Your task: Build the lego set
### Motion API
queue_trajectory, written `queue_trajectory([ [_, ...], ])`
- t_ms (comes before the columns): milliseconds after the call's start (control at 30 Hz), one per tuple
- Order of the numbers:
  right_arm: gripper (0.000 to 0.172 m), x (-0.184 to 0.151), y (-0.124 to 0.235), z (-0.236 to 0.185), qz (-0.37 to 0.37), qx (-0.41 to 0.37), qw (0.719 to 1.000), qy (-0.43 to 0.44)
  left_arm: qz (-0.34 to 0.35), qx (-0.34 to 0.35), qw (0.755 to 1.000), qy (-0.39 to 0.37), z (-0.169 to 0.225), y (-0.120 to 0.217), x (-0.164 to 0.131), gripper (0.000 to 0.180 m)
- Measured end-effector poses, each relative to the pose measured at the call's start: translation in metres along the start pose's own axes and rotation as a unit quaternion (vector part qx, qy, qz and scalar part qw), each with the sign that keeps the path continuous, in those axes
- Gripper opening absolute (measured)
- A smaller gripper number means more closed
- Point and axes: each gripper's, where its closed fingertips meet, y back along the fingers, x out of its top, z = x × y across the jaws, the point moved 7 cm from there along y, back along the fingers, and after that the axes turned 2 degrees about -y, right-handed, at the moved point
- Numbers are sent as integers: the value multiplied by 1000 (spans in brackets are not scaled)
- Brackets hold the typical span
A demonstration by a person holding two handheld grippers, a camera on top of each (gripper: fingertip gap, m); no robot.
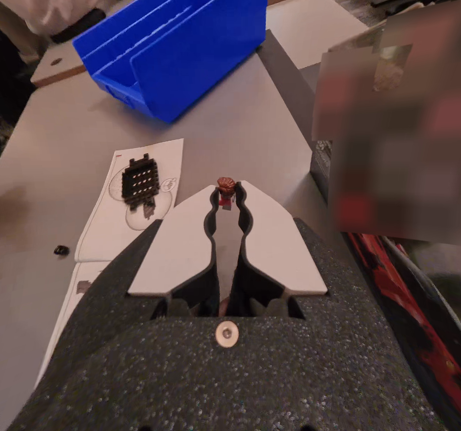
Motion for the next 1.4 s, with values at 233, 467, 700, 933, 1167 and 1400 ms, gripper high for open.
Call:
queue_trajectory([
  [233, 13, -8, -45, 22, -41, -7, 998, 53, 3, -8, 1000, 8, -6, -1, -7, 32],
  [467, 13, -12, -63, 32, -93, -1, 994, 49, 2, -7, 1000, 5, -9, -2, -9, 31],
  [700, 13, -14, -60, 35, -101, 9, 994, 40, -2, -10, 1000, 8, -9, -3, -11, 31],
  [933, 19, -17, -59, 36, -110, 8, 993, 41, -6, -13, 1000, 6, -8, -5, -12, 31],
  [1167, 21, -17, -56, 37, -107, 10, 994, 34, -7, -12, 1000, 6, -8, -5, -13, 30],
  [1400, 21, -18, -51, 37, -103, 5, 994, 32, -9, -14, 1000, 5, -6, -6, -13, 30],
])
